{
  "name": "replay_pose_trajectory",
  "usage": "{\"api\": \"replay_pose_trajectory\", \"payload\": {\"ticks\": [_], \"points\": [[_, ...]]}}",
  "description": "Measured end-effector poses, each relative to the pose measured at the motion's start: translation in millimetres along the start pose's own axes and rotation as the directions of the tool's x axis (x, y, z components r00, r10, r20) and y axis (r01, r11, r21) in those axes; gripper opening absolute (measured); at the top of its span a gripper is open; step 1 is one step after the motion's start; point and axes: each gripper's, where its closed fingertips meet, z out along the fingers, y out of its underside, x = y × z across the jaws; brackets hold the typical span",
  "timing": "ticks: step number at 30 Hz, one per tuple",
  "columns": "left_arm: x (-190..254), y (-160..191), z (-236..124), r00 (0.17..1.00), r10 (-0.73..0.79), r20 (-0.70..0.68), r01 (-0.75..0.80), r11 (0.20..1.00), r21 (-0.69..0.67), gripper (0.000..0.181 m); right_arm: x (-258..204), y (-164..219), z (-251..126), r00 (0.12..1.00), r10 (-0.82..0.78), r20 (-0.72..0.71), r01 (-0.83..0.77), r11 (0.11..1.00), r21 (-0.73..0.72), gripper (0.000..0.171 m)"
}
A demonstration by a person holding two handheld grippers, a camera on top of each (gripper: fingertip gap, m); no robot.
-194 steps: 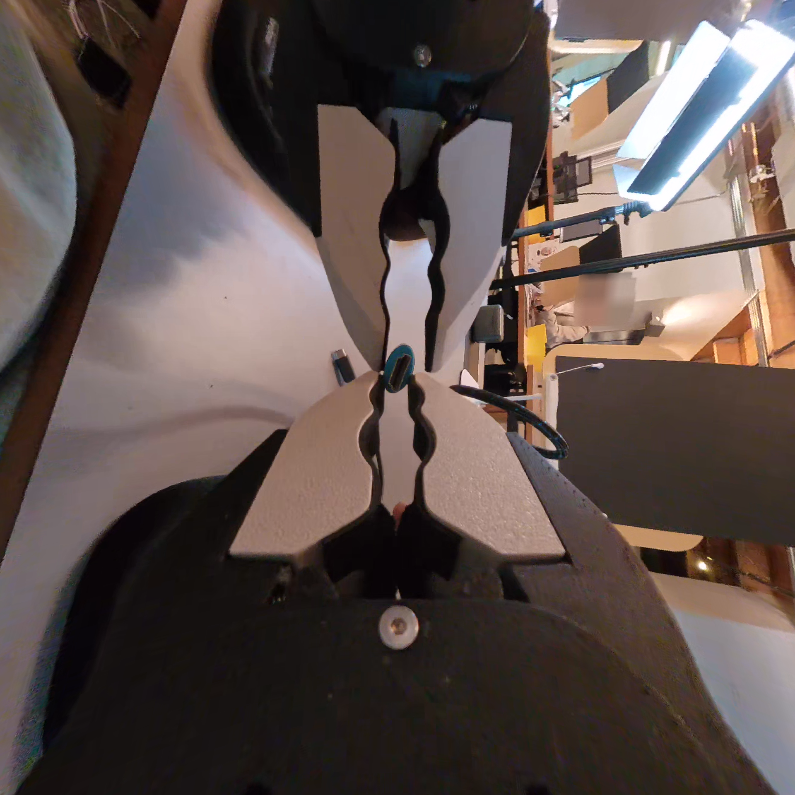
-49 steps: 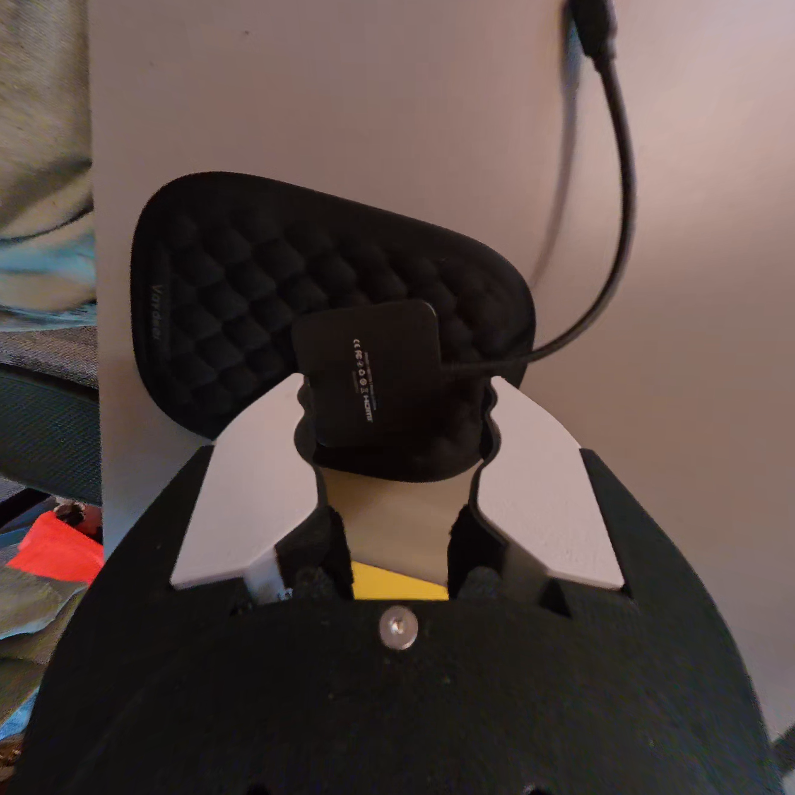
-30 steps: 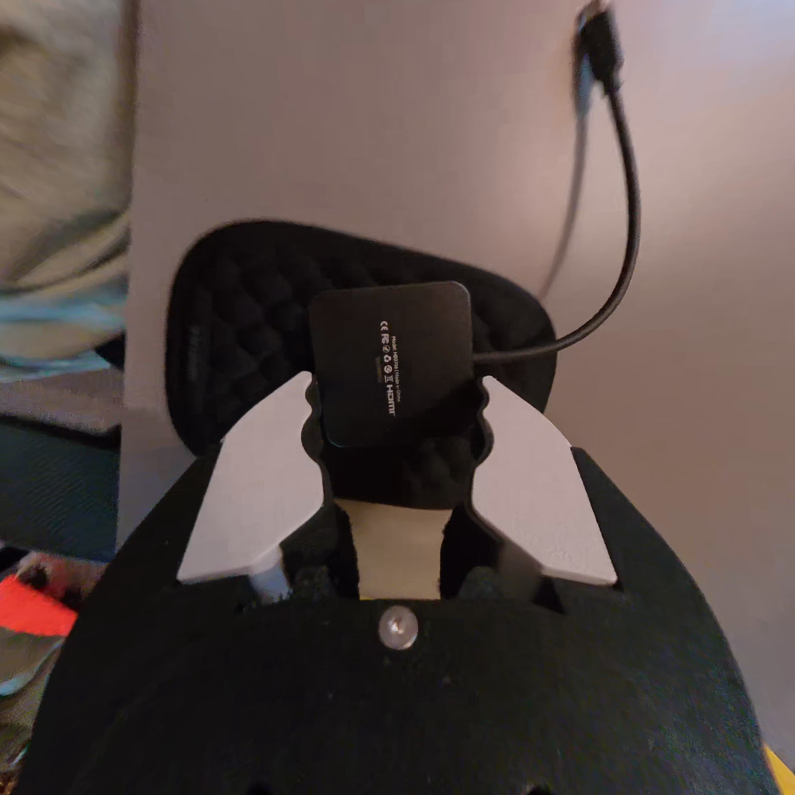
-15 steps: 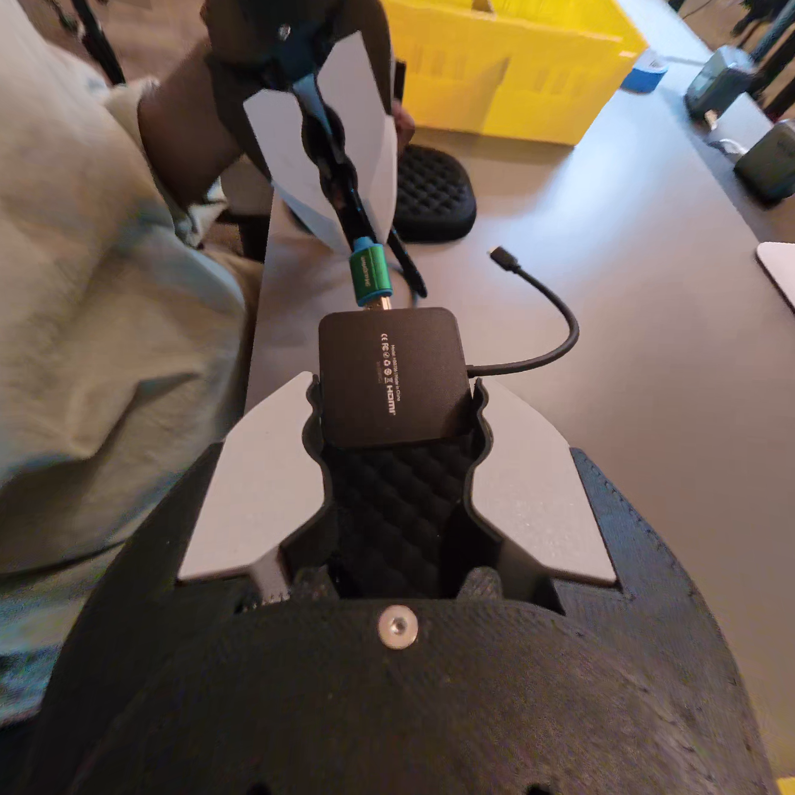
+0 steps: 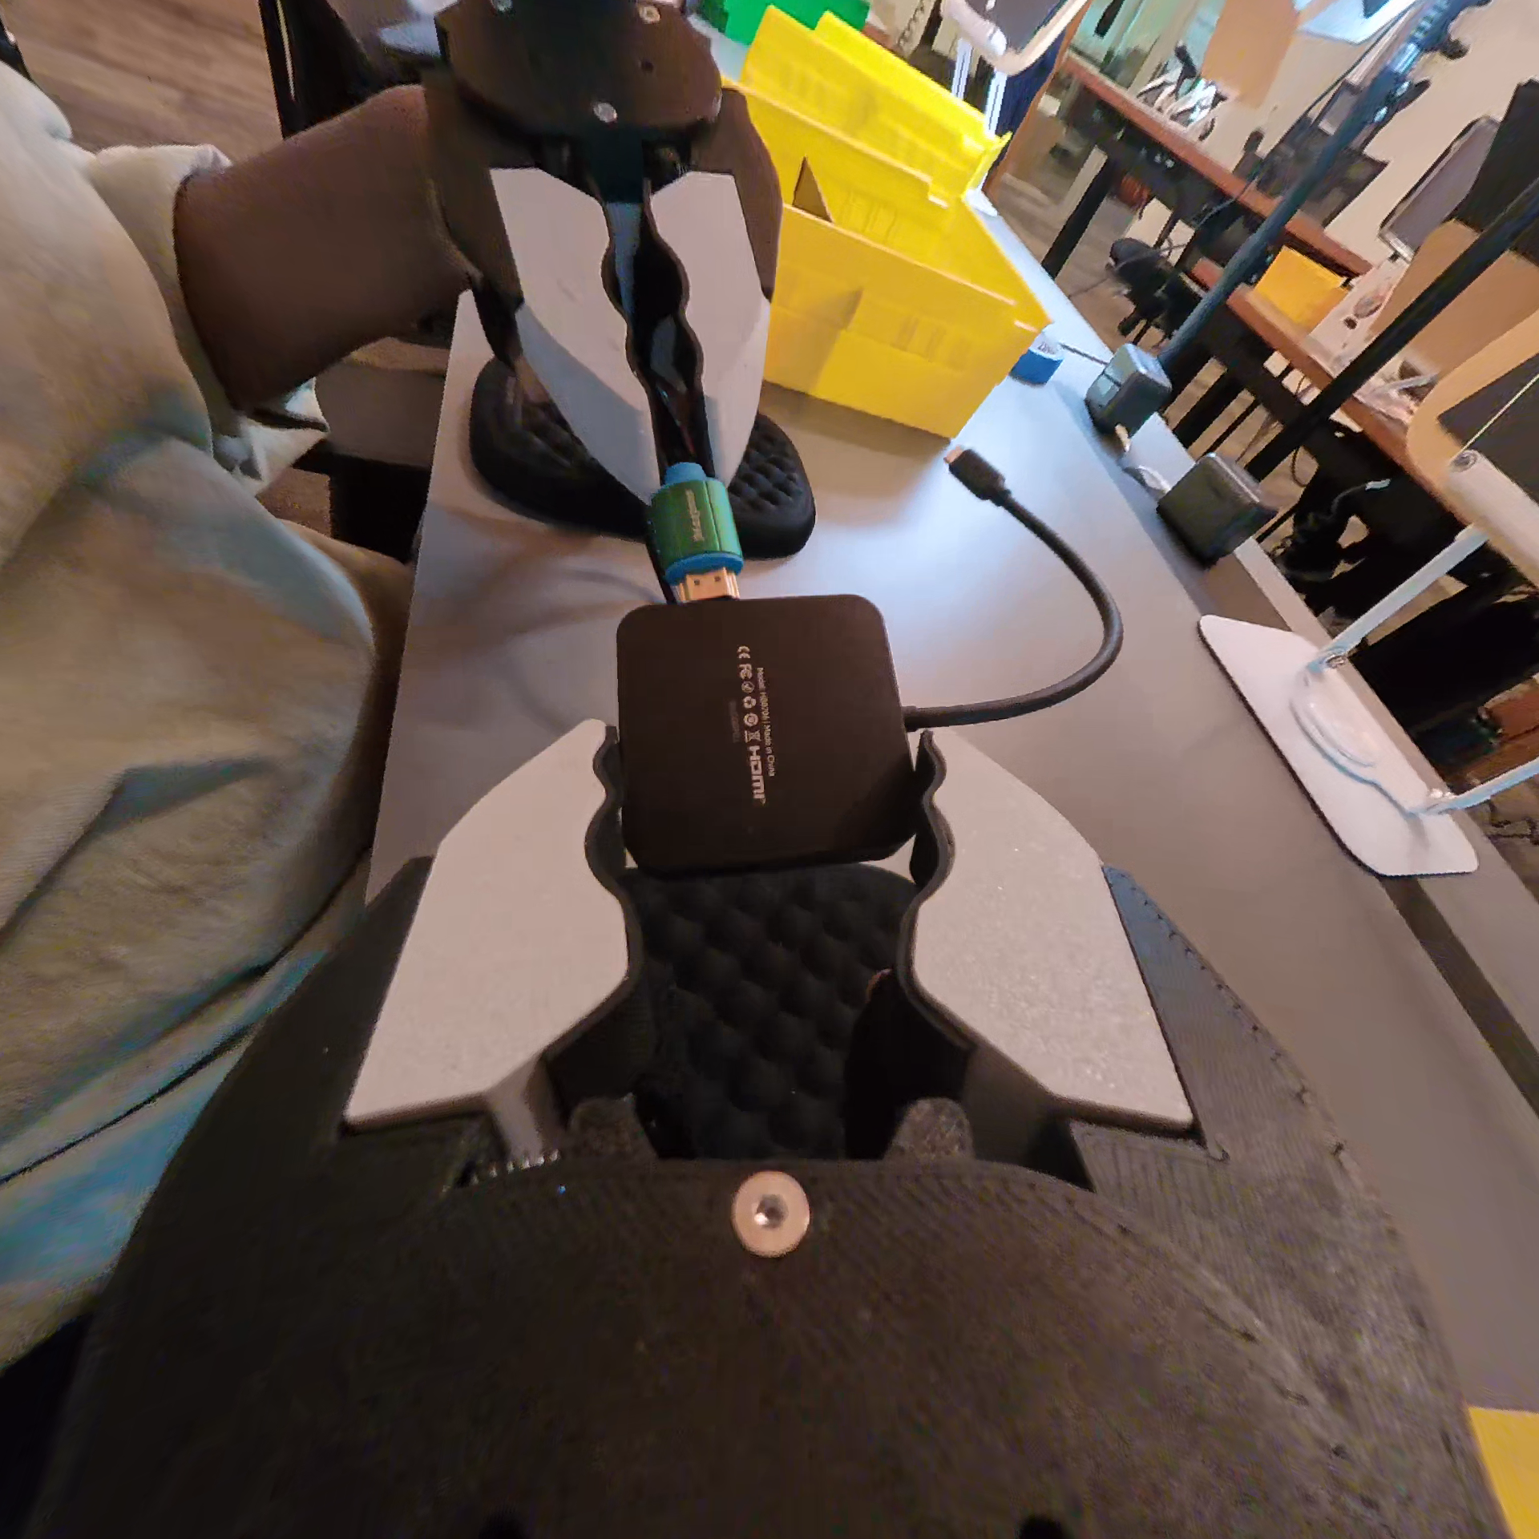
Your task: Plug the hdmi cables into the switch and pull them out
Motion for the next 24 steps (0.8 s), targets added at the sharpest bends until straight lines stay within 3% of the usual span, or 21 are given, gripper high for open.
{"api": "replay_pose_trajectory", "payload": {"ticks": [11,19,23,24], "points": [[3,2,8,1.000,0.012,-0.025,-0.013,0.998,-0.053,0.011,-1,1,-2,0.998,-0.053,-0.027,0.053,0.999,0.011,0.068],[6,-9,7,0.995,-0.036,-0.089,0.041,0.998,0.055,0.011,-4,-9,-10,0.998,-0.053,-0.034,0.057,0.990,0.129,0.068],[6,-3,12,0.999,0.033,-0.039,-0.033,0.999,-0.018,0.011,-6,-12,-11,0.998,-0.055,-0.031,0.059,0.987,0.150,0.067],[0,-7,13,0.999,0.039,0.015,-0.039,0.999,-0.006,0.011,-17,-14,-12,0.994,-0.106,0.026,0.100,0.980,0.170,0.015]]}}
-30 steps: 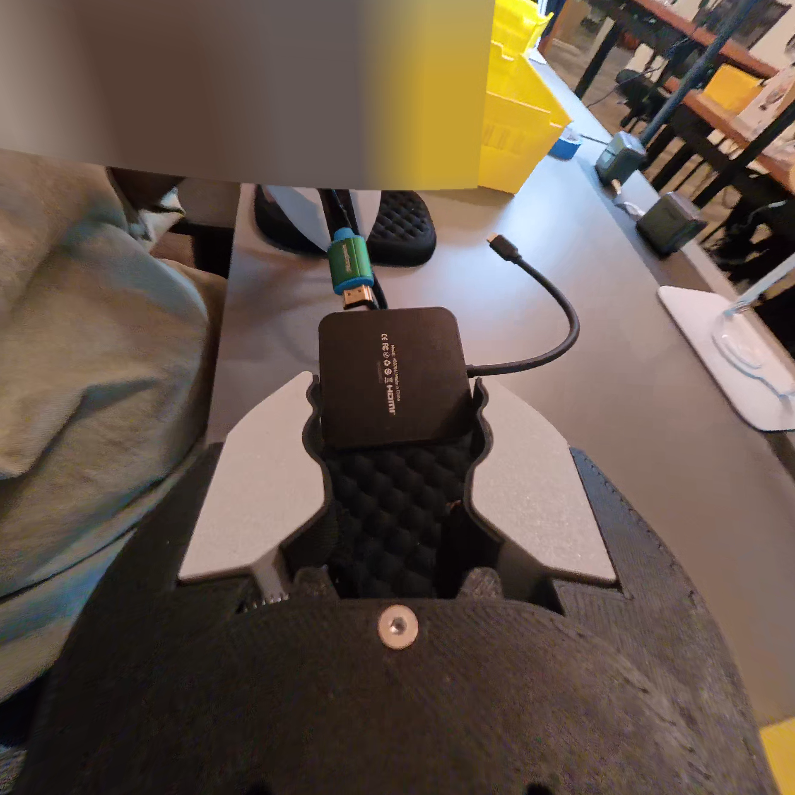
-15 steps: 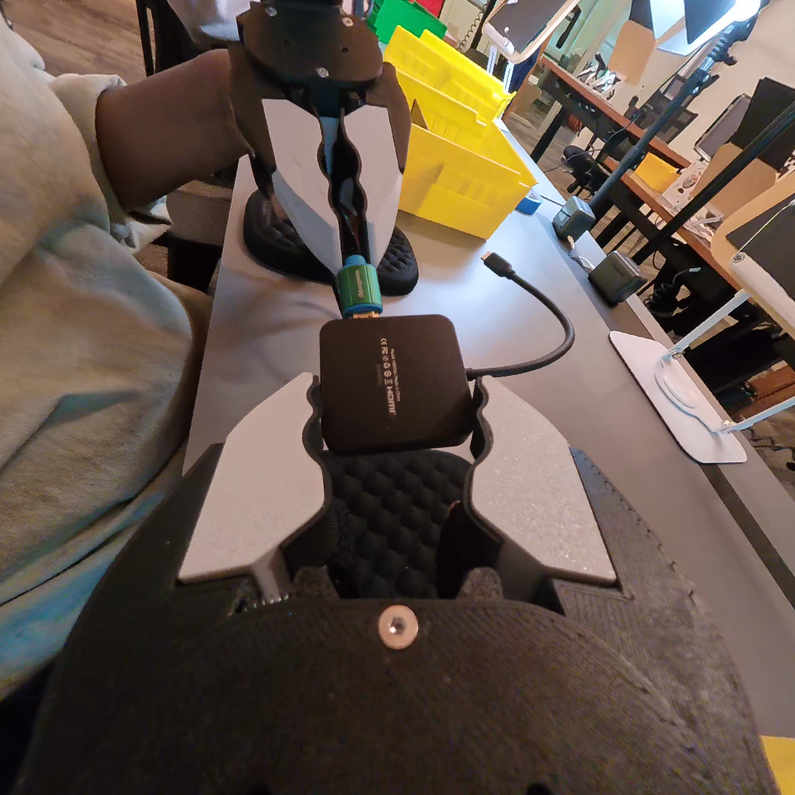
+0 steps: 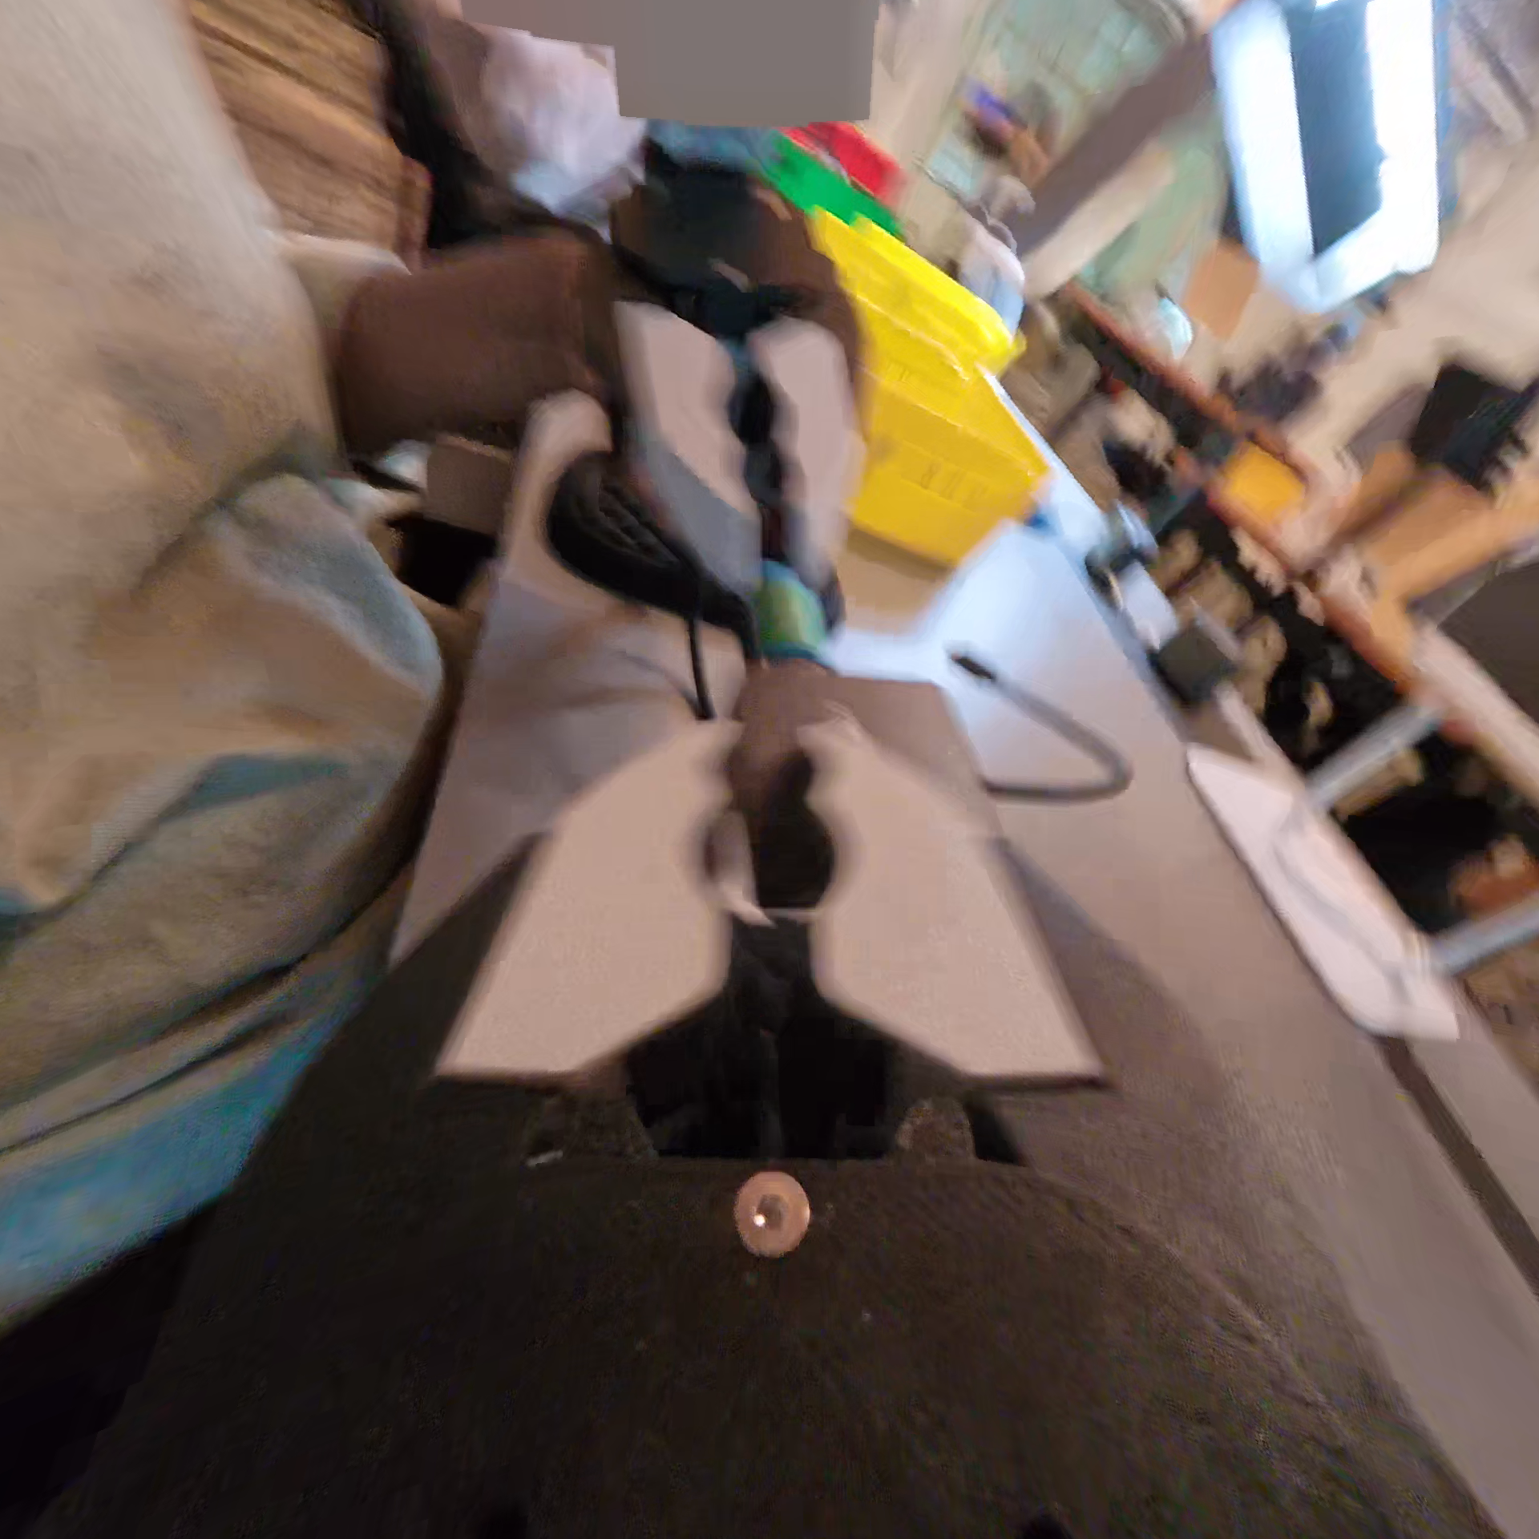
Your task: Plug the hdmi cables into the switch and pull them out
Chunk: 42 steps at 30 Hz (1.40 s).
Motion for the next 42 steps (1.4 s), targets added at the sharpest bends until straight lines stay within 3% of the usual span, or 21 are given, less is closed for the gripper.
{"api": "replay_pose_trajectory", "payload": {"ticks": [1,2,4,7,9,11,14,18,23,29,32,33,34,35,38,42], "points": [[8,-3,4,0.999,0.014,-0.048,-0.013,1.000,0.019,0.011,1,-15,1,1.000,0.000,-0.024,0.003,0.995,0.104,0.000],[25,-10,11,0.989,0.010,-0.149,-0.002,0.998,0.058,0.010,-2,-21,6,1.000,0.005,-0.007,-0.004,0.991,0.131,0.000],[34,-3,22,0.983,0.032,-0.181,-0.034,0.999,-0.007,0.012,5,-1,15,0.999,-0.014,-0.040,0.014,1.000,-0.002,0.000],[5,25,19,0.998,-0.008,-0.055,-0.001,0.988,-0.154,0.011,12,26,2,0.991,0.136,-0.020,-0.137,0.988,-0.068,0.021],[-3,37,15,0.999,-0.038,0.006,0.038,0.975,-0.217,0.011,8,49,-7,0.976,0.219,-0.008,-0.216,0.957,-0.191,0.037],[-4,36,13,0.999,-0.005,0.041,0.014,0.972,-0.234,0.011,0,63,-9,0.970,0.242,0.003,-0.229,0.924,-0.305,0.063],[-3,34,5,0.995,0.054,0.082,-0.032,0.969,-0.246,0.011,-9,71,-2,0.982,0.182,0.052,-0.141,0.887,-0.440,0.083],[6,16,-15,0.998,0.038,0.041,-0.033,0.993,-0.110,0.011,-11,66,18,0.969,0.111,0.222,0.028,0.841,-0.540,0.101],[-1,-3,-43,0.999,-0.028,0.021,0.027,0.997,0.074,0.011,34,77,60,0.894,-0.006,0.448,0.300,0.751,-0.588,0.091],[-14,-10,-72,0.995,-0.100,0.020,0.093,0.971,0.219,0.011,50,125,90,0.735,0.140,0.663,0.448,0.633,-0.631,0.097],[-23,-12,-82,0.989,-0.138,0.045,0.120,0.953,0.279,0.011,41,140,96,0.690,0.183,0.701,0.455,0.643,-0.616,0.096],[-25,-13,-83,0.988,-0.146,0.051,0.125,0.948,0.291,0.011,38,141,101,0.693,0.169,0.701,0.440,0.671,-0.597,0.100],[-26,-13,-84,0.987,-0.149,0.055,0.126,0.946,0.299,0.011,35,136,104,0.692,0.164,0.703,0.407,0.716,-0.567,0.083],[-26,-13,-85,0.987,-0.149,0.058,0.125,0.945,0.303,0.011,35,134,105,0.702,0.157,0.694,0.384,0.737,-0.556,0.077],[-28,-11,-83,0.987,-0.147,0.071,0.119,0.947,0.300,0.011,45,133,101,0.793,0.133,0.594,0.326,0.731,-0.599,0.075],[-31,-7,-73,0.984,-0.115,0.139,0.080,0.969,0.232,0.011,63,86,78,0.941,0.142,0.307,0.088,0.773,-0.628,0.075]]}}
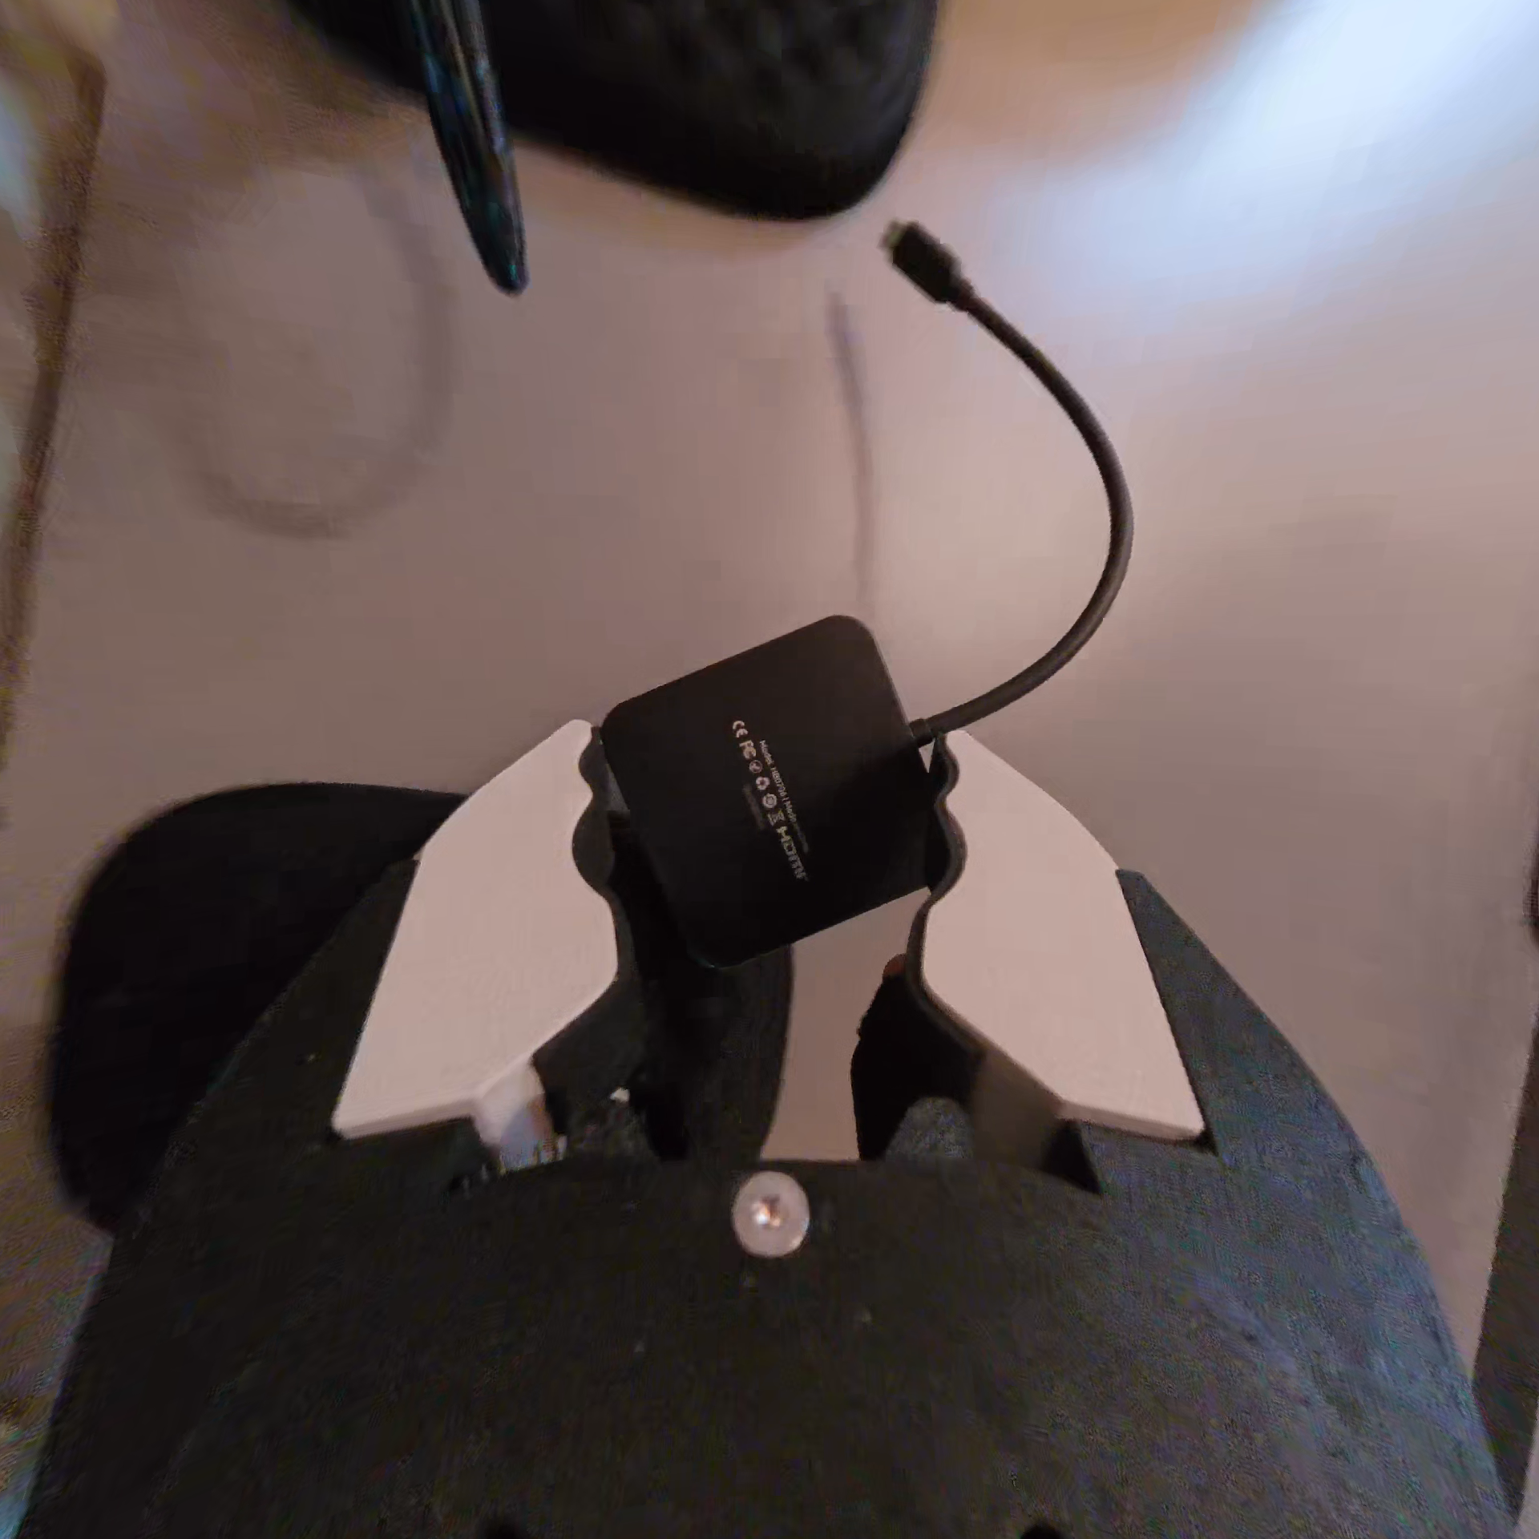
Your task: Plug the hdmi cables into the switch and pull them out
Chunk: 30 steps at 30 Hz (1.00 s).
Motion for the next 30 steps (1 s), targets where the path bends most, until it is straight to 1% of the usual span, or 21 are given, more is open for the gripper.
{"api": "replay_pose_trajectory", "payload": {"ticks": [2,4,5,7,8,10,12,14,15,16,18,20,21,22,26,30], "points": [[5,5,8,0.999,0.042,0.002,-0.042,0.998,-0.043,0.011,-13,10,-28,0.977,0.190,-0.098,-0.195,0.980,-0.045,0.075],[12,10,18,0.997,0.069,-0.016,-0.070,0.995,-0.075,0.011,-38,30,-45,0.914,0.360,-0.189,-0.381,0.920,-0.089,0.075],[16,13,22,0.997,0.078,-0.030,-0.080,0.993,-0.092,0.011,-52,43,-47,0.877,0.420,-0.232,-0.454,0.883,-0.120,0.074],[24,22,32,0.994,0.095,-0.056,-0.102,0.985,-0.136,0.011,-78,66,-34,0.814,0.502,-0.292,-0.559,0.813,-0.163,0.075],[27,26,35,0.991,0.112,-0.068,-0.121,0.979,-0.163,0.011,-88,74,-24,0.792,0.531,-0.300,-0.591,0.791,-0.160,0.076],[31,31,40,0.987,0.140,-0.080,-0.154,0.967,-0.203,0.011,-89,75,-24,0.736,0.601,-0.313,-0.641,0.766,-0.037,0.076],[35,30,42,0.985,0.146,-0.096,-0.163,0.965,-0.206,0.011,-90,76,-35,0.734,0.617,-0.285,-0.642,0.767,0.005,0.075],[35,27,43,0.986,0.137,-0.100,-0.154,0.969,-0.193,0.011,-88,71,-49,0.770,0.585,-0.254,-0.598,0.801,0.031,0.080],[34,27,43,0.987,0.131,-0.095,-0.147,0.971,-0.189,0.011,-89,69,-55,0.796,0.559,-0.232,-0.573,0.820,0.013,0.082],[32,28,42,0.988,0.125,-0.090,-0.140,0.972,-0.187,0.011,-93,71,-58,0.821,0.531,-0.209,-0.550,0.835,-0.036,0.087],[32,28,42,0.989,0.112,-0.091,-0.128,0.975,-0.180,0.011,-99,83,-55,0.866,0.468,-0.173,-0.495,0.852,-0.171,0.092],[33,28,42,0.989,0.115,-0.095,-0.131,0.975,-0.178,0.011,-104,96,-45,0.884,0.451,-0.125,-0.467,0.839,-0.278,0.096],[33,28,42,0.988,0.118,-0.096,-0.134,0.975,-0.177,0.011,-104,99,-40,0.889,0.445,-0.105,-0.455,0.836,-0.306,0.095],[33,28,42,0.988,0.119,-0.096,-0.134,0.976,-0.174,0.011,-106,100,-35,0.892,0.445,-0.079,-0.445,0.836,-0.322,0.090],[33,28,41,0.989,0.113,-0.096,-0.128,0.978,-0.167,0.011,-109,104,-25,0.891,0.451,-0.060,-0.438,0.813,-0.383,0.091],[34,26,40,0.988,0.122,-0.099,-0.136,0.979,-0.152,0.011,-109,105,-22,0.881,0.471,-0.032,-0.447,0.810,-0.380,0.093]]}}
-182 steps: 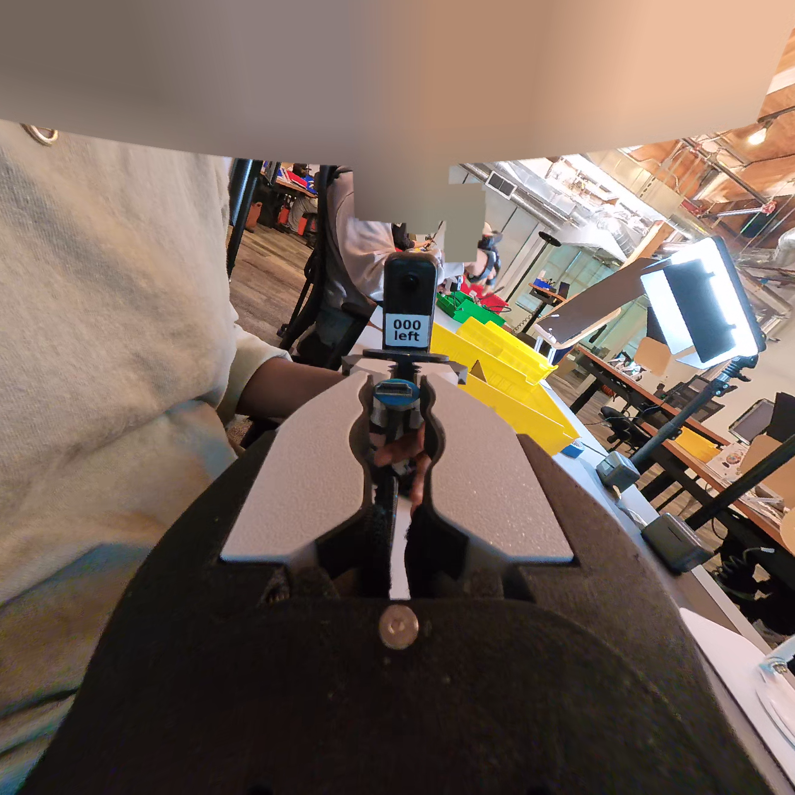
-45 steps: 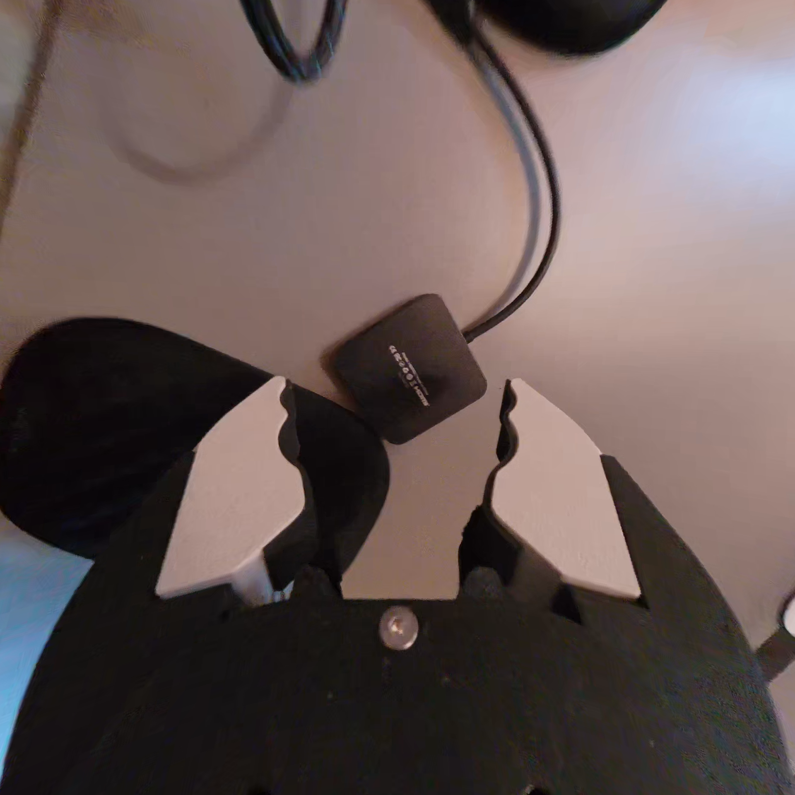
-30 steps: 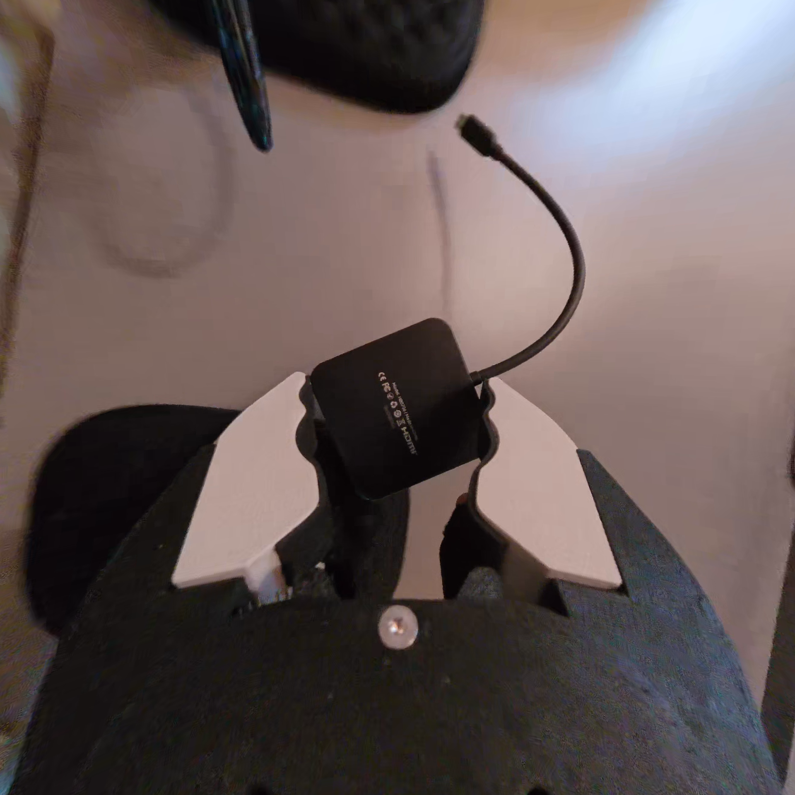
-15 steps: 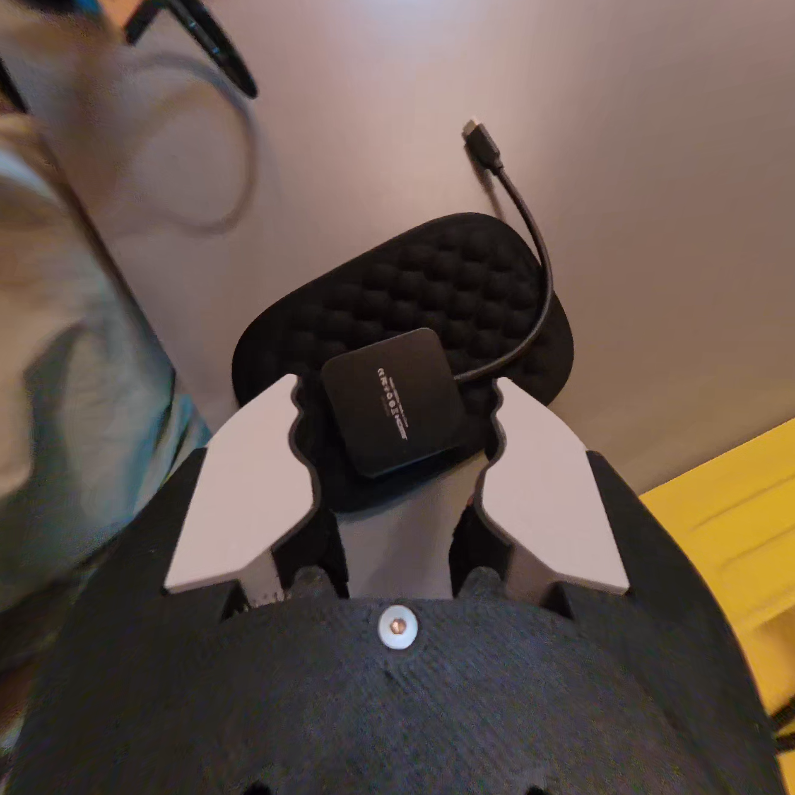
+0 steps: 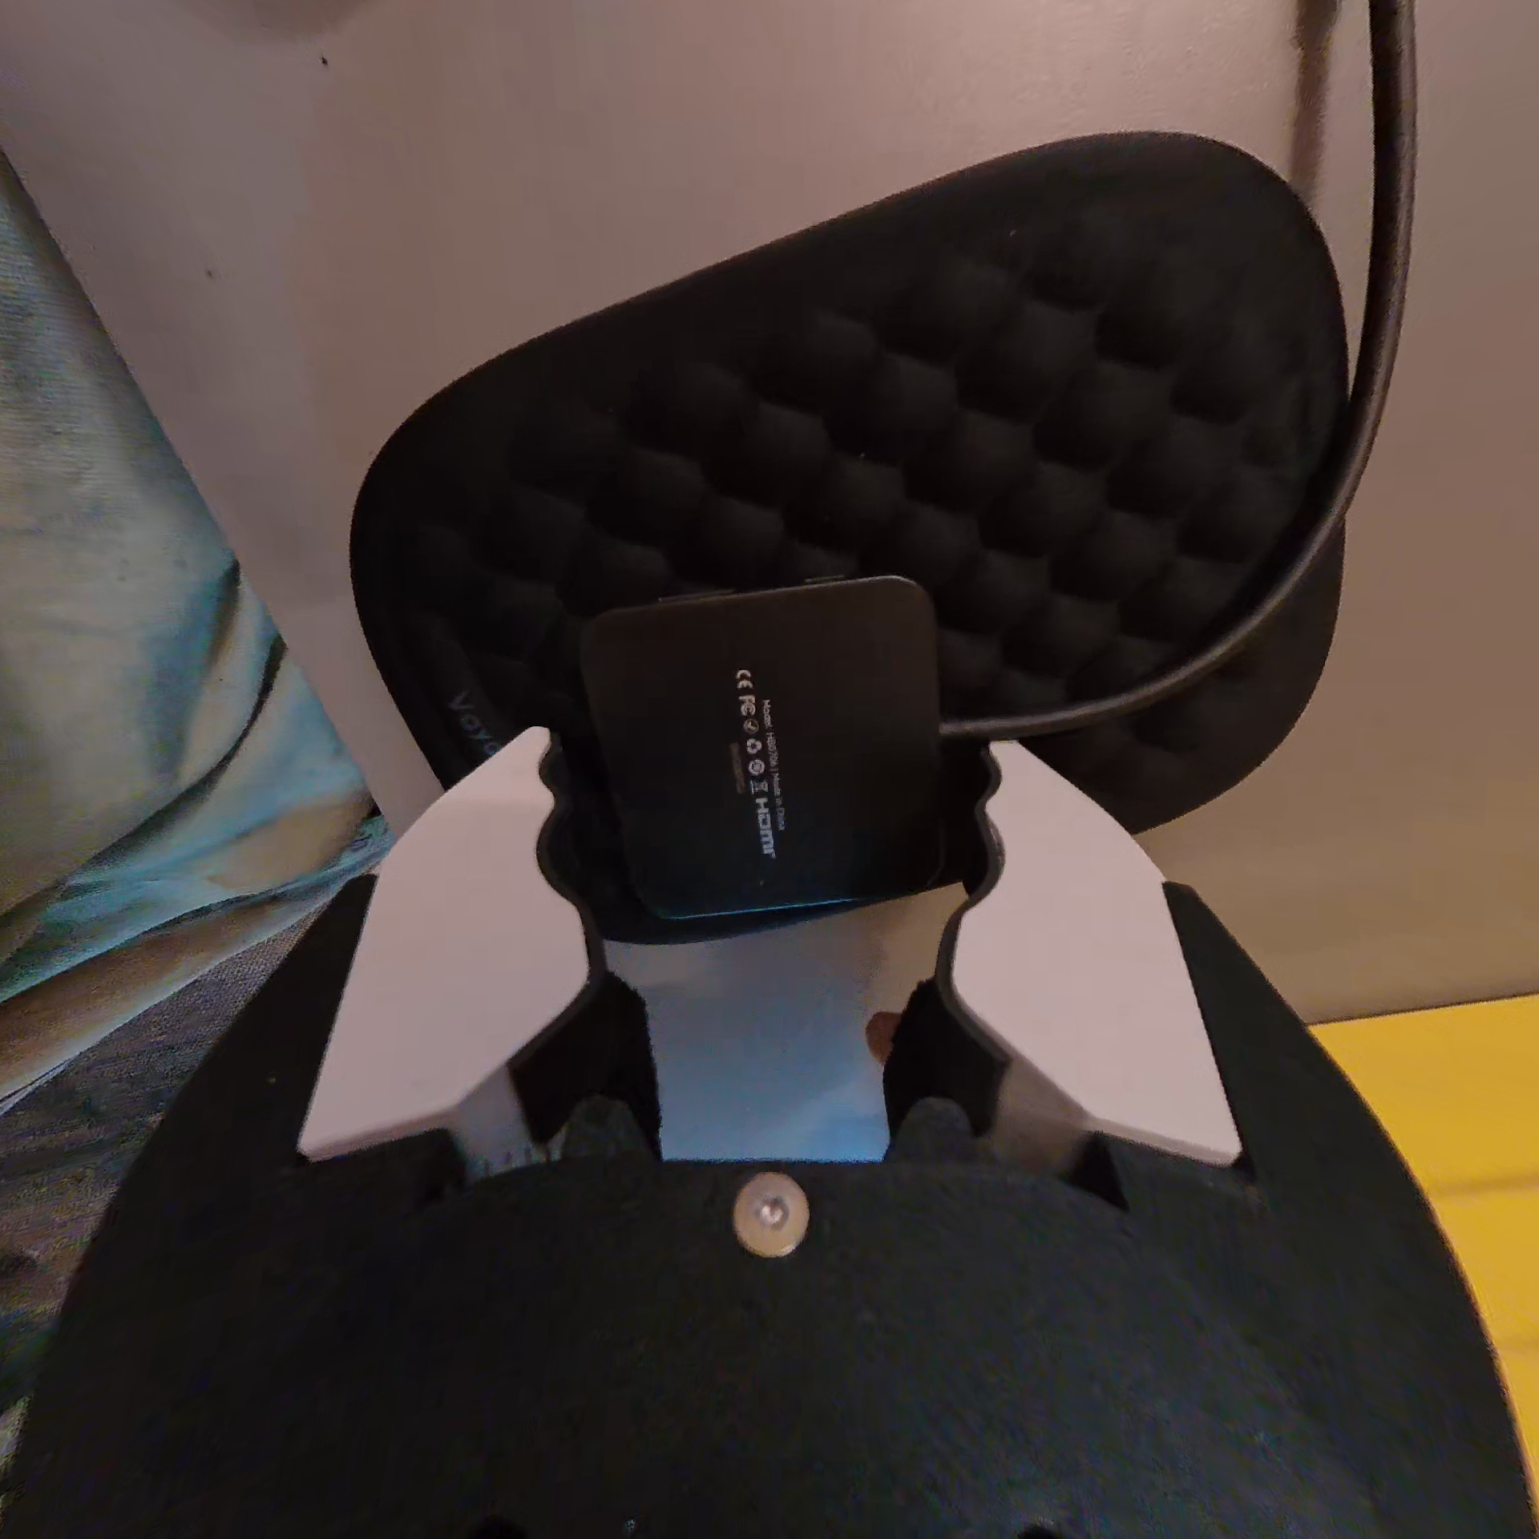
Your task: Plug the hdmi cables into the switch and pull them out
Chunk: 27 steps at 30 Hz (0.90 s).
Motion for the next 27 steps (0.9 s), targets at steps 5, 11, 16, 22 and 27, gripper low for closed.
{"api": "replay_pose_trajectory", "payload": {"ticks": [5,11,16,22,27], "points": [[-1,0,-1,1.000,-0.001,0.009,0.000,1.000,0.009,0.011,0,0,1,1.000,0.014,-0.003,-0.014,0.999,-0.046,0.092],[-2,5,5,1.000,0.017,0.023,-0.016,0.999,-0.033,0.011,1,-3,-6,0.999,0.043,-0.033,-0.034,0.970,0.242,0.075],[-2,11,12,0.998,0.048,0.041,-0.044,0.995,-0.087,0.011,-8,-16,-19,0.996,0.076,-0.039,-0.053,0.913,0.404,0.074],[-2,12,14,0.997,0.055,0.047,-0.050,0.994,-0.096,0.011,-21,-56,-75,0.985,0.035,-0.168,0.078,0.781,0.620,0.074],[5,11,15,0.999,0.047,0.001,-0.046,0.995,-0.090,0.011,-30,-76,-76,0.954,-0.044,-0.297,0.238,0.716,0.656,0.074]]}}
